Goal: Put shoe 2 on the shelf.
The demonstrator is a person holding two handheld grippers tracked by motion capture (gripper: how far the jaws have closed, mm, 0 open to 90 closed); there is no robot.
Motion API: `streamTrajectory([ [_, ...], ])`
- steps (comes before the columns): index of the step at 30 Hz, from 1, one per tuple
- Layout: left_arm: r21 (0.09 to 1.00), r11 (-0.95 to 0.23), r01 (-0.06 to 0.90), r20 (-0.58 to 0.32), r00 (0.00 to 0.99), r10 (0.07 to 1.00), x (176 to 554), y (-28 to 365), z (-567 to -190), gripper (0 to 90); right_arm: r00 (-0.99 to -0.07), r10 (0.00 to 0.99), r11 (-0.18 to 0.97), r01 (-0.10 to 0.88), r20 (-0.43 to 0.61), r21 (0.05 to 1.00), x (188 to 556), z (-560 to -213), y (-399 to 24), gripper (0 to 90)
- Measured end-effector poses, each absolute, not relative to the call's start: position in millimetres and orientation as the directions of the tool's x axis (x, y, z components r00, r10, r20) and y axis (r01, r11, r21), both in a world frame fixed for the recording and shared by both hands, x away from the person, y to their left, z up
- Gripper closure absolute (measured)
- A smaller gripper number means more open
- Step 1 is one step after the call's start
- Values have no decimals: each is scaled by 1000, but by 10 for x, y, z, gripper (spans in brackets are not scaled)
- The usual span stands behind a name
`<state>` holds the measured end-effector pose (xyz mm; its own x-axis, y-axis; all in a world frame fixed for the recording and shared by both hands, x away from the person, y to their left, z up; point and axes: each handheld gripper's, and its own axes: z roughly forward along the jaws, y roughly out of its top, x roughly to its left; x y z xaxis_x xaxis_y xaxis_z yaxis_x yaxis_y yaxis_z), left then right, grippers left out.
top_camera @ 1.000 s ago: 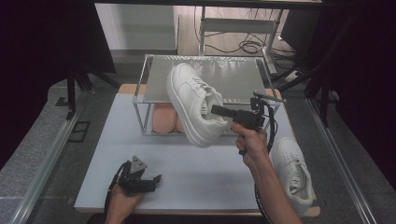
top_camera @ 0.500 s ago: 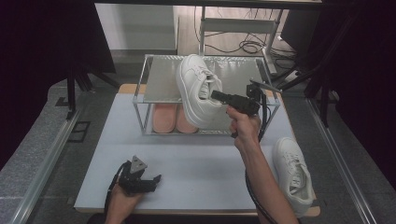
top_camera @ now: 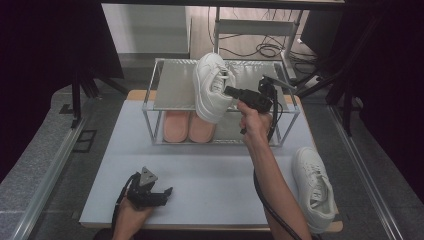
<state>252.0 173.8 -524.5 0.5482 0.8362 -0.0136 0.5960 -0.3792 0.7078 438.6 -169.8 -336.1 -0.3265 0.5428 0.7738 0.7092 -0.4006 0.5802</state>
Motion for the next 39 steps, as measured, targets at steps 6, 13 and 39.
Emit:
streamTrajectory([
  [6,710,-380,593,-12,550,835,2517,1736,-5247,166,-327,552,-397,706,767,586,4439,-3334,-1644,702],
  [13,710,-381,592,-12,551,834,2518,1737,-5246,167,-399,521,-361,699,755,618,4428,-3306,-1560,594],
  [39,711,-383,590,-7,550,835,2512,1732,-5245,167,-622,430,-153,664,654,732,3680,-3536,-1602,900],
])
